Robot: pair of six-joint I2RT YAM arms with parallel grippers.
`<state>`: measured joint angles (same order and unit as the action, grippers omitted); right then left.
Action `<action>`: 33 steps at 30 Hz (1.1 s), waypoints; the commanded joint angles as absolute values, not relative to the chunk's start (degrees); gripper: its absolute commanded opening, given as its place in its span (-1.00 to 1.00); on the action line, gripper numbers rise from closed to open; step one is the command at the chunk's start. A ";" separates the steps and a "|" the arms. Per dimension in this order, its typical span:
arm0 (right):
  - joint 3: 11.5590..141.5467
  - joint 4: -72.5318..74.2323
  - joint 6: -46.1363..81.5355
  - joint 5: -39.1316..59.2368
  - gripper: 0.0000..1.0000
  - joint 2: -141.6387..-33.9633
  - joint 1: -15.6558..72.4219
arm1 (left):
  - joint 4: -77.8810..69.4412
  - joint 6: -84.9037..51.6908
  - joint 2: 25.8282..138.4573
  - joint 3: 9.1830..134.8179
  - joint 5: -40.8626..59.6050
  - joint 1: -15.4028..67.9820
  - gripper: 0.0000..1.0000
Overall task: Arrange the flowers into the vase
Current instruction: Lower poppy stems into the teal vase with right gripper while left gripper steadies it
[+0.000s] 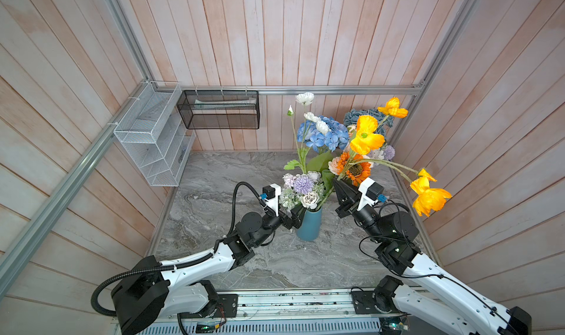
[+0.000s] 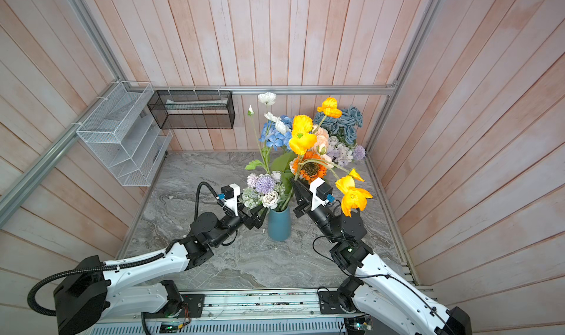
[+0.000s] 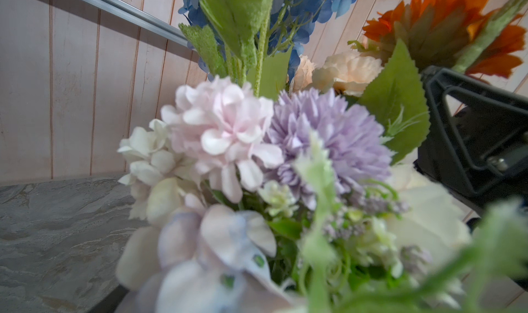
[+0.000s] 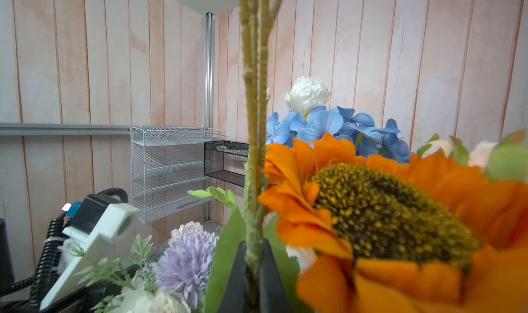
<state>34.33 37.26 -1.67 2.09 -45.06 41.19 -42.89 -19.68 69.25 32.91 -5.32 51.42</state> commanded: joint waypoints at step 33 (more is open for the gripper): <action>26.76 35.24 1.58 4.47 -0.20 -38.35 41.02 | -45.11 -21.41 67.32 33.62 -5.01 51.15 1.00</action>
<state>23.90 35.90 0.71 4.21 -39.57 41.19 -42.92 -20.82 68.55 32.91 -4.93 51.42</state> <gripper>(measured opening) 0.400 0.999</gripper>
